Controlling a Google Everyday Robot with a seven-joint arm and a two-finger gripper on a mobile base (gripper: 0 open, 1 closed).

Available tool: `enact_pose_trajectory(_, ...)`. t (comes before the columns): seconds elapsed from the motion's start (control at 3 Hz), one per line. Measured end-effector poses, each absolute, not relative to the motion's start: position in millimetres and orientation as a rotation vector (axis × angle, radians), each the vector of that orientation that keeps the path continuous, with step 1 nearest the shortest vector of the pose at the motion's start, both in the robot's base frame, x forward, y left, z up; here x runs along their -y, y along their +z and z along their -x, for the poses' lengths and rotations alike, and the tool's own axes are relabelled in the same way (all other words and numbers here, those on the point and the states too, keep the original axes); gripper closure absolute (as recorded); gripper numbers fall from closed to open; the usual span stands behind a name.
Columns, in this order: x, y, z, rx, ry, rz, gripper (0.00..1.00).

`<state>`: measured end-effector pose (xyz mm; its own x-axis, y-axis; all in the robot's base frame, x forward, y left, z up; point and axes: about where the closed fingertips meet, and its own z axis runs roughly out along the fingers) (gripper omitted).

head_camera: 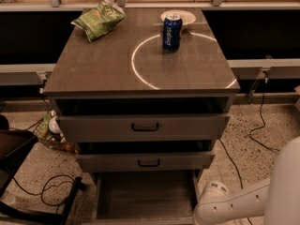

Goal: Close bottom drawer

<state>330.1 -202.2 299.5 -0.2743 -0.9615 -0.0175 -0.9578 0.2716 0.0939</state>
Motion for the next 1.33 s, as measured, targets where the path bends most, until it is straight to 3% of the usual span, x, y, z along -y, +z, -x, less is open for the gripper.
enact_pose_trajectory(1.33,157,192,-315,2.407,-0.14,-1.93,1.0)
